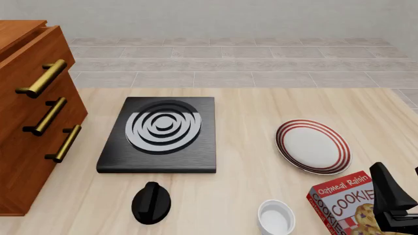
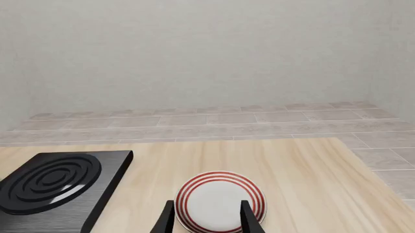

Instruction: Pick the akita bowl in the top layer of the wooden cabinet and place it on the plate.

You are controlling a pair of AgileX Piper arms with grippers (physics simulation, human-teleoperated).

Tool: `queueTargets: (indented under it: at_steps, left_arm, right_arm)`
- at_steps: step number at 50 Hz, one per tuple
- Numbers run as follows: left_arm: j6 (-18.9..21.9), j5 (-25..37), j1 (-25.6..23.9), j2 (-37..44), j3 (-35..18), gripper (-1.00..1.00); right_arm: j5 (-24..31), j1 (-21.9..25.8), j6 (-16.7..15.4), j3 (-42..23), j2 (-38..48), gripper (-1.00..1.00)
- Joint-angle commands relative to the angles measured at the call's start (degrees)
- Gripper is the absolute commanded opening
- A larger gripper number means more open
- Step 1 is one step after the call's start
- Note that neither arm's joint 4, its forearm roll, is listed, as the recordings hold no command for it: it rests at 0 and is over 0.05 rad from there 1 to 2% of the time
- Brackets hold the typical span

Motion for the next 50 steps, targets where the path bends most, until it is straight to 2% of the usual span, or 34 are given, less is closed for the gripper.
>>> queueTargets:
  at_steps: [1,8,17,21,29,36,37,38,42,50]
  left_arm:
    - [-0.3,3.3,0.6,2.1,-1.0,1.0]
    - [1.4,5.5,2.1,3.7,-3.2,1.0]
    - [0.3,9.8,2.3,6.5,-7.8,1.0]
    - [1.6,9.9,3.6,6.9,-7.8,1.0]
    - [4.2,11.0,7.2,9.3,-11.2,1.0]
    - [4.8,11.3,8.3,9.7,-11.3,1.0]
    - [2.9,12.1,7.9,10.5,-11.5,1.0]
    - [2.6,12.4,7.9,10.6,-11.4,1.0]
    - [4.1,11.9,9.1,10.4,-11.0,1.0]
    - [3.6,11.9,9.8,10.7,-9.6,1.0]
  right_arm:
    - [0.0,0.1,0.1,-0.1,0.0,1.0]
    - [0.0,0.0,0.1,-0.1,0.0,1.0]
    - [0.0,0.1,0.1,-0.2,0.0,1.0]
    - [0.1,0.1,0.1,-0.2,0.0,1.0]
    - [0.1,0.2,0.1,-0.2,0.0,1.0]
    - [0.0,0.2,0.1,-0.2,0.0,1.0]
    - [0.0,0.2,0.1,-0.2,0.0,1.0]
    - [0.0,0.2,0.1,-0.2,0.0,1.0]
    - [0.0,0.2,0.0,-0.2,0.0,1.0]
    - [0.0,0.3,-0.1,-0.2,0.0,1.0]
